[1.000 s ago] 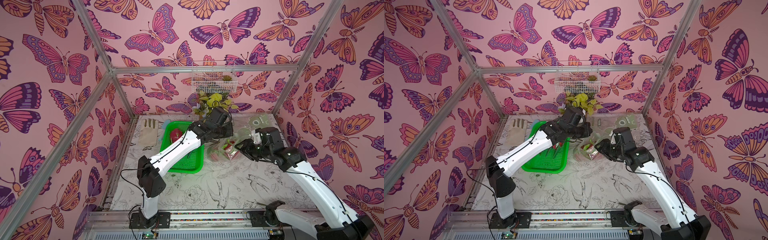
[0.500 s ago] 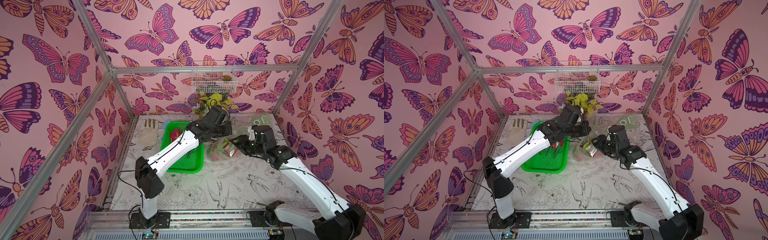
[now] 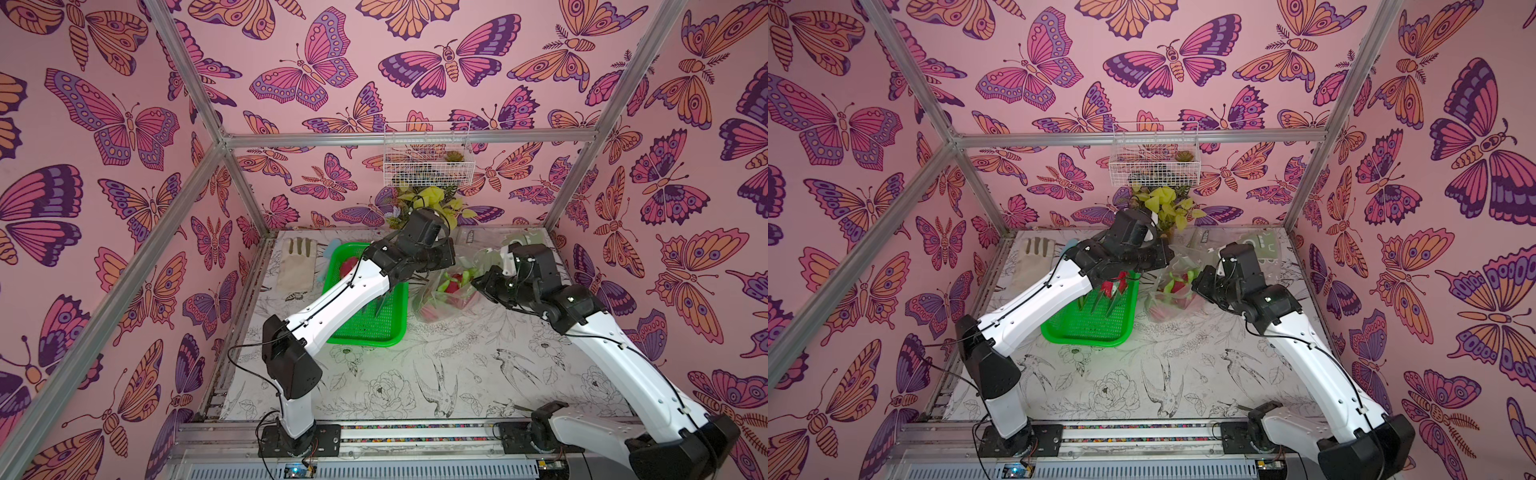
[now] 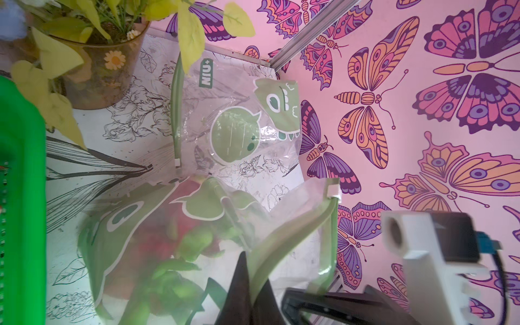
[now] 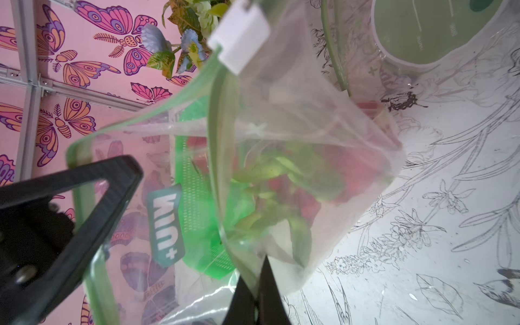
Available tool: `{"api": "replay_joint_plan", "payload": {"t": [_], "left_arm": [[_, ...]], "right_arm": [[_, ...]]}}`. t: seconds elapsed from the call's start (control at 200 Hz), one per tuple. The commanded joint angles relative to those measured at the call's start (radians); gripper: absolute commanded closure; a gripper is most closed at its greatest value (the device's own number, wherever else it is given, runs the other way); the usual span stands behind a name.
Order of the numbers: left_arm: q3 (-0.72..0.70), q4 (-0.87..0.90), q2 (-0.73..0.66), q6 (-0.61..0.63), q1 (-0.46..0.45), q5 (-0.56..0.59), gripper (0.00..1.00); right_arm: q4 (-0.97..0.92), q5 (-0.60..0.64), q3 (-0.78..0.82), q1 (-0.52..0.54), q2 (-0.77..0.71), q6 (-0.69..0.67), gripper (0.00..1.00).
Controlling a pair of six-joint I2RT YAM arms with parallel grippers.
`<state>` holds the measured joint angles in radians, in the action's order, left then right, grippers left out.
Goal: Open the zip-top bag and take out the dragon fruit
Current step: Adjust the zipper food storage bag at the center of the board.
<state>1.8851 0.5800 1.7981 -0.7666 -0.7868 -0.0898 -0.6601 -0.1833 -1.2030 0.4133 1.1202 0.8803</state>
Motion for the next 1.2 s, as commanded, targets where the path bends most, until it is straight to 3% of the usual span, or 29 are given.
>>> {"api": "replay_joint_plan", "payload": {"t": [0.0, 0.22, 0.401, 0.486, 0.591, 0.676, 0.841, 1.012, 1.197], "left_arm": [[-0.041, 0.002, -0.078, 0.045, 0.036, -0.026, 1.00], [-0.058, 0.047, -0.102, 0.077, 0.101, -0.112, 1.00], [-0.061, 0.084, -0.112, 0.106, 0.115, -0.193, 0.90], [-0.063, 0.096, -0.111, 0.189, 0.118, -0.243, 0.76], [-0.014, 0.178, -0.097, 0.329, 0.115, -0.287, 0.75], [0.014, 0.224, -0.103, 0.408, 0.111, -0.267, 0.65], [0.068, 0.244, -0.164, 0.568, 0.055, -0.137, 0.56], [0.197, 0.285, -0.110, 0.591, 0.038, -0.221, 0.55], [0.388, 0.394, 0.063, 0.566, 0.040, -0.278, 0.64]], "right_arm": [[-0.152, 0.014, -0.077, 0.005, -0.031, -0.082, 1.00], [-0.251, -0.022, -0.208, 0.005, 0.008, -0.143, 1.00], [-0.272, -0.047, -0.262, 0.005, 0.048, -0.169, 1.00], [-0.283, -0.066, -0.281, 0.007, 0.075, -0.183, 1.00], [-0.289, -0.064, -0.301, 0.024, 0.110, -0.205, 1.00], [-0.327, -0.023, -0.337, 0.053, 0.151, -0.234, 1.00], [-0.309, -0.029, -0.368, 0.074, 0.176, -0.244, 1.00], [-0.305, -0.034, -0.406, 0.077, 0.182, -0.265, 1.00], [-0.305, -0.051, -0.418, 0.077, 0.181, -0.298, 1.00]]}}
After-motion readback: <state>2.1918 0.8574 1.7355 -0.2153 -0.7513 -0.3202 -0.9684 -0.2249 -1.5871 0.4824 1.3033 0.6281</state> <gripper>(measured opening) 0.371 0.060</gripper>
